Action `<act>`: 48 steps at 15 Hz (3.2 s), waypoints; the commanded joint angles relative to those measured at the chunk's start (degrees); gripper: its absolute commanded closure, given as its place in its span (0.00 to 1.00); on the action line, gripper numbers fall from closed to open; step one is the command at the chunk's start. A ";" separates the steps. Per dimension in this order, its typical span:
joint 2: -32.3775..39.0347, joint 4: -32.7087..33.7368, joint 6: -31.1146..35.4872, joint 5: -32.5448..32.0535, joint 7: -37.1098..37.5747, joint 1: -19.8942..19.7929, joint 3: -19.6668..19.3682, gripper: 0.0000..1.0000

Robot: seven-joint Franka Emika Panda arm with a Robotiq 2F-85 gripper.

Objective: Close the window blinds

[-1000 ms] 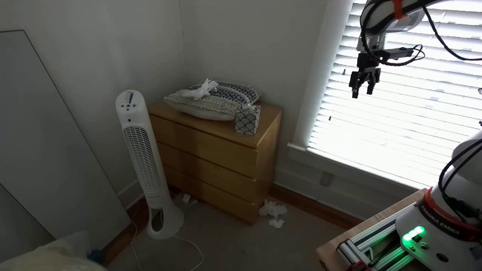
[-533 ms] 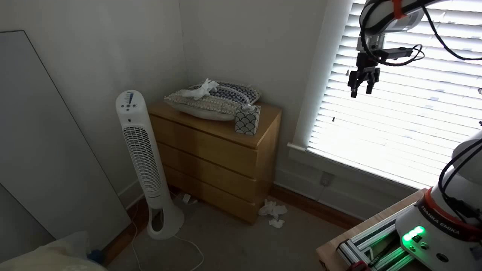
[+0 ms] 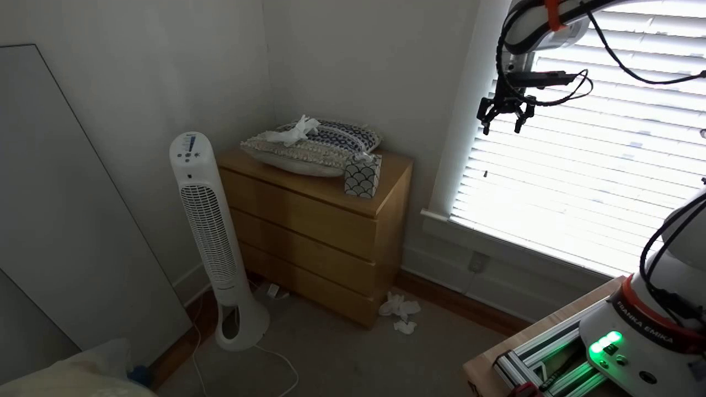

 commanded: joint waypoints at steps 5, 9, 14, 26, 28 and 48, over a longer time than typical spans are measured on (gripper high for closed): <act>5.35 1.95 9.26 -3.71 26.80 0.13 1.11 0.00; 5.90 3.79 9.94 -10.35 40.66 -0.05 0.65 0.00; 7.56 7.43 7.50 -22.22 56.50 -0.69 -0.28 0.00; 10.82 9.58 13.70 -22.76 61.83 -0.36 -1.08 0.00; 12.47 10.68 17.09 -23.56 64.82 -0.23 -1.37 0.00; 20.53 18.98 25.67 -34.32 70.52 0.43 -8.50 0.40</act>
